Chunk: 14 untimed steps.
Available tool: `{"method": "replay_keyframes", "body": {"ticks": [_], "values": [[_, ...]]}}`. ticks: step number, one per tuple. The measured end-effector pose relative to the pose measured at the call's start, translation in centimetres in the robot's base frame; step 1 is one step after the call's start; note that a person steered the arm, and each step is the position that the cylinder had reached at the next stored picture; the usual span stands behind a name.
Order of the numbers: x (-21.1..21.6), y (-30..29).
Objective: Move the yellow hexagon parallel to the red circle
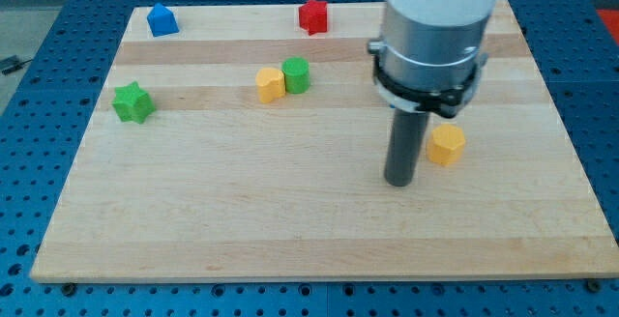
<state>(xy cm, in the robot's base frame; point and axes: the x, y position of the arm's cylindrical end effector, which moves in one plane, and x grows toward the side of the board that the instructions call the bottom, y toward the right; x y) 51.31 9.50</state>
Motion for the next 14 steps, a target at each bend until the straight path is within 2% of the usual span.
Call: {"method": "replay_keyframes", "body": {"ticks": [1, 2, 5, 6, 8, 9, 10, 12, 14], "values": [[-2.6, 2.9], [-3.4, 5.9], [-2.5, 7.1], [-2.7, 9.3], [-6.4, 13.1], [-5.0, 13.1], [-2.8, 10.1], [-2.7, 2.1], [-3.2, -0.1]]}}
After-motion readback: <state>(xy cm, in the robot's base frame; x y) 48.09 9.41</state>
